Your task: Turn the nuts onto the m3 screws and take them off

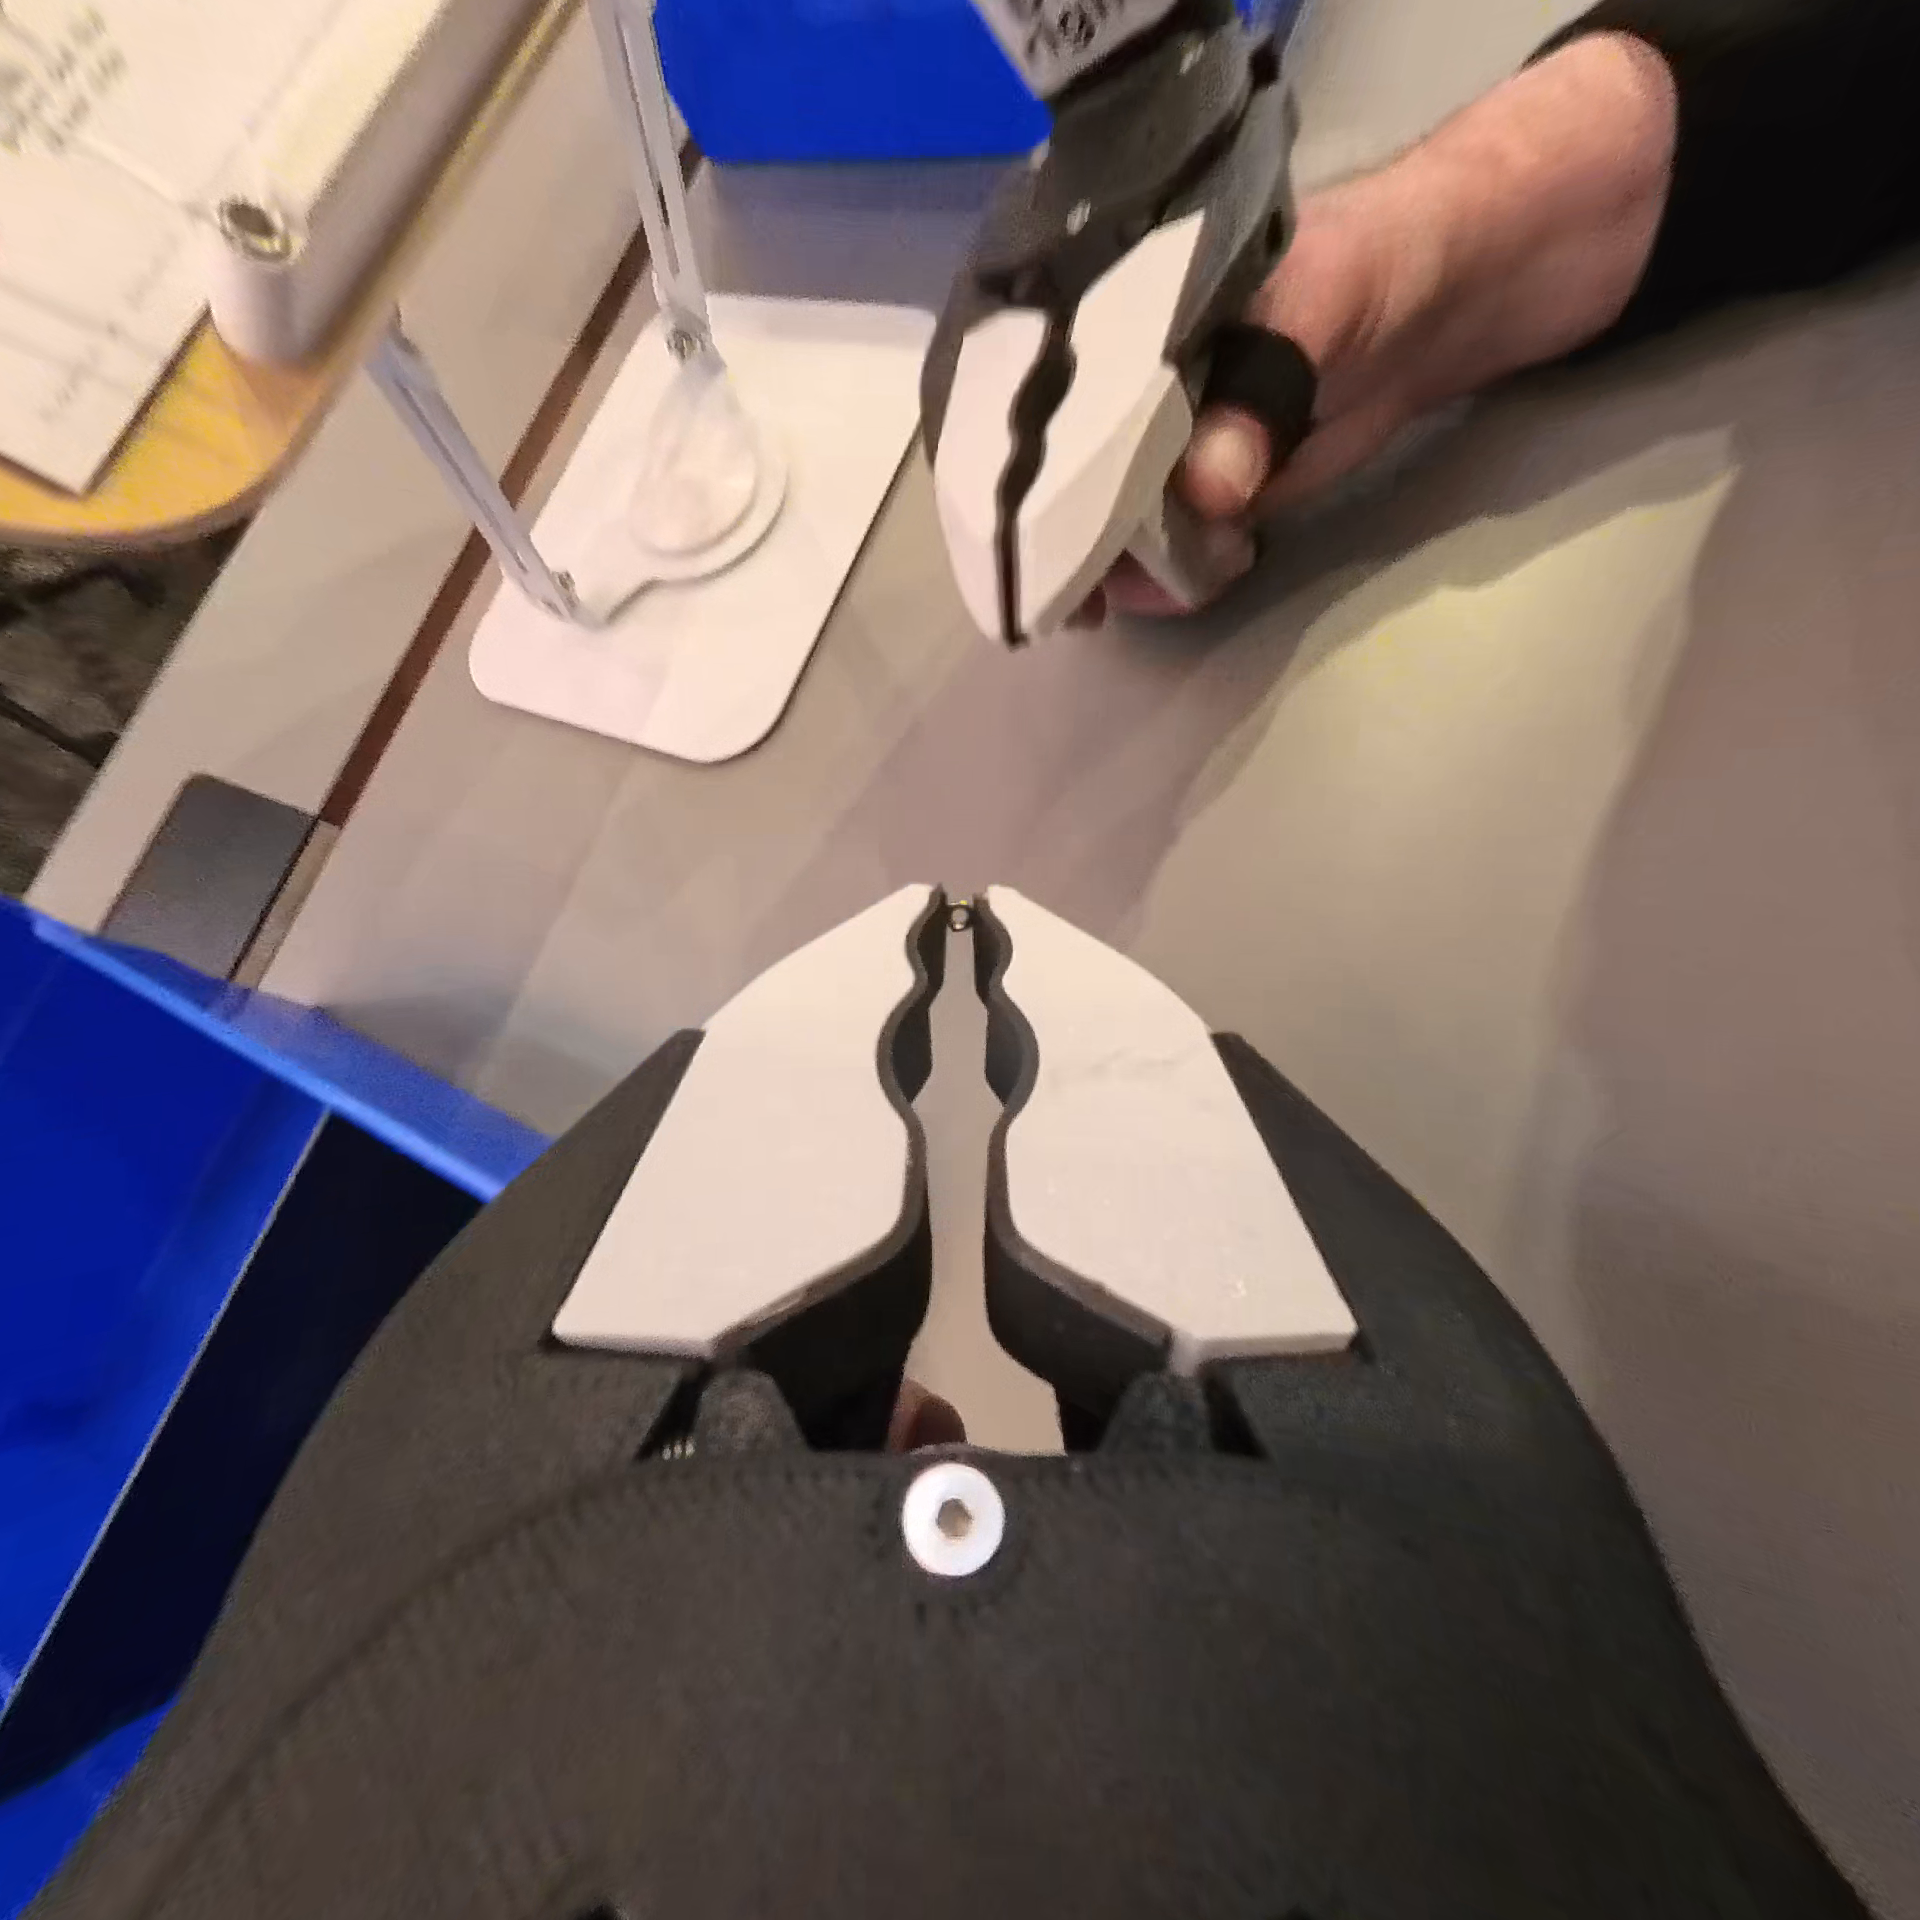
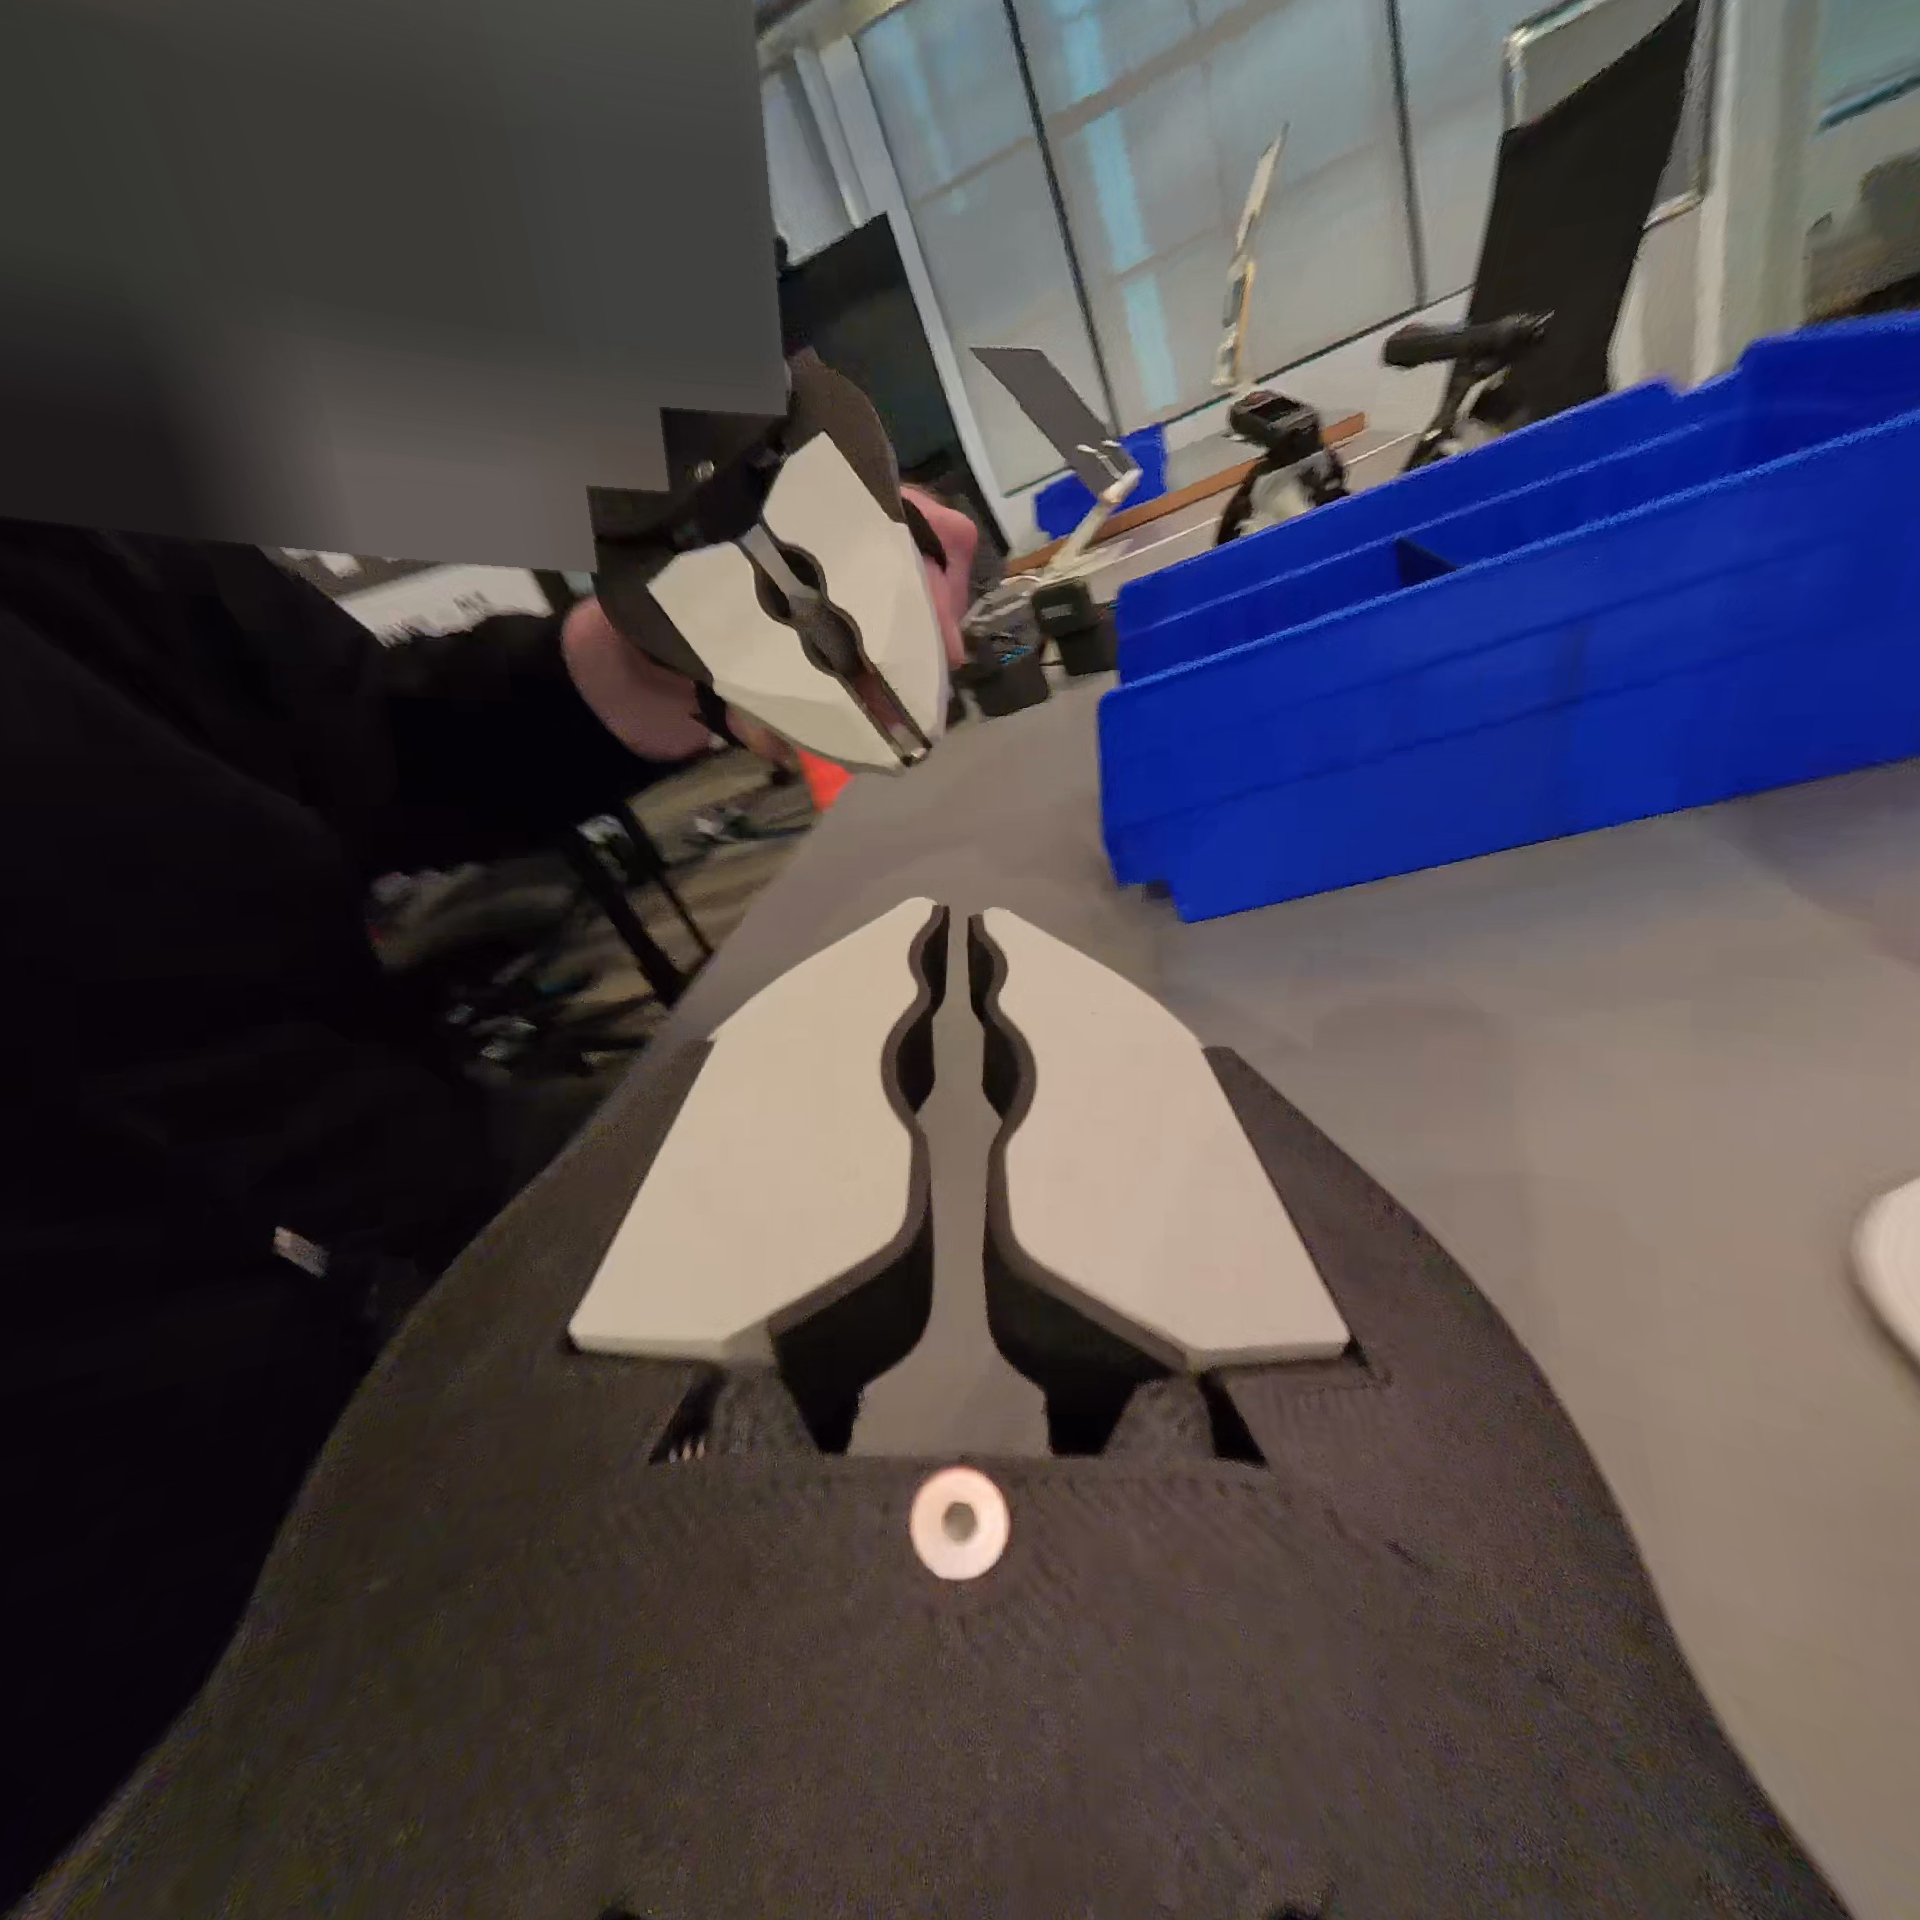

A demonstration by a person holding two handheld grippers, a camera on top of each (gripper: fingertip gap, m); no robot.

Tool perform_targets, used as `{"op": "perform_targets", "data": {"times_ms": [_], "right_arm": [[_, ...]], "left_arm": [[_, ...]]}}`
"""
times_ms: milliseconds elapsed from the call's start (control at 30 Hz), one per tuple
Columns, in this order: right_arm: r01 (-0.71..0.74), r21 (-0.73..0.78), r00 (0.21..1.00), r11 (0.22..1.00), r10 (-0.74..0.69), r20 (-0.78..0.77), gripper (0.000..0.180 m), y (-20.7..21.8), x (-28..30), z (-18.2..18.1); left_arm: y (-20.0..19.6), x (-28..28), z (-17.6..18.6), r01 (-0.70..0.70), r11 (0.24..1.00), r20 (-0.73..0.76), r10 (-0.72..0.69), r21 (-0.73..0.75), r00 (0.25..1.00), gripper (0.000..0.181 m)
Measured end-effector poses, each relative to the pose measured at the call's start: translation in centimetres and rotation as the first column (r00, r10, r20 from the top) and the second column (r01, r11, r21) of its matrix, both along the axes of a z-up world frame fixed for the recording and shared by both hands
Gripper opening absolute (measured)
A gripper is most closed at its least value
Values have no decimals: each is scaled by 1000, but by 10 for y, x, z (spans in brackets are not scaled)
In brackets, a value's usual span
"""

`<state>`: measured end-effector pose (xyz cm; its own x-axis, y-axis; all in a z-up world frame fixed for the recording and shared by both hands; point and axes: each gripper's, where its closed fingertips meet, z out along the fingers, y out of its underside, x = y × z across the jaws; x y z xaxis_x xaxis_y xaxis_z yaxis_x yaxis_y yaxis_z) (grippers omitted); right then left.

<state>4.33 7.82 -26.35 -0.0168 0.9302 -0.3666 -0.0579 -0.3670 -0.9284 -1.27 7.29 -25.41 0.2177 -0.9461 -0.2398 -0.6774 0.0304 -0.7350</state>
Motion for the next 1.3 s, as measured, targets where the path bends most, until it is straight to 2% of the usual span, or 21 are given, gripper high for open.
{"op": "perform_targets", "data": {"times_ms": [167,367,467,600,1300], "right_arm": [[-112,-248,987,962,79,-140,7,-1,-13,9],[-257,-359,947,897,161,-277,11,-7,-20,18],[-338,-392,897,856,166,-410,13,-4,-14,30],[-407,-416,844,813,162,-511,14,-2,-12,37],[-537,-446,753,716,170,-635,10,-4,-14,45]], "left_arm": [[1,23,8,20,994,52,-25,107,998,4],[1,39,18,39,995,202,-57,90,978,4],[1,42,21,55,994,245,-76,91,967,3],[1,46,24,71,990,268,-102,121,958,4],[-3,55,31,106,976,305,-162,190,938,3]]}}
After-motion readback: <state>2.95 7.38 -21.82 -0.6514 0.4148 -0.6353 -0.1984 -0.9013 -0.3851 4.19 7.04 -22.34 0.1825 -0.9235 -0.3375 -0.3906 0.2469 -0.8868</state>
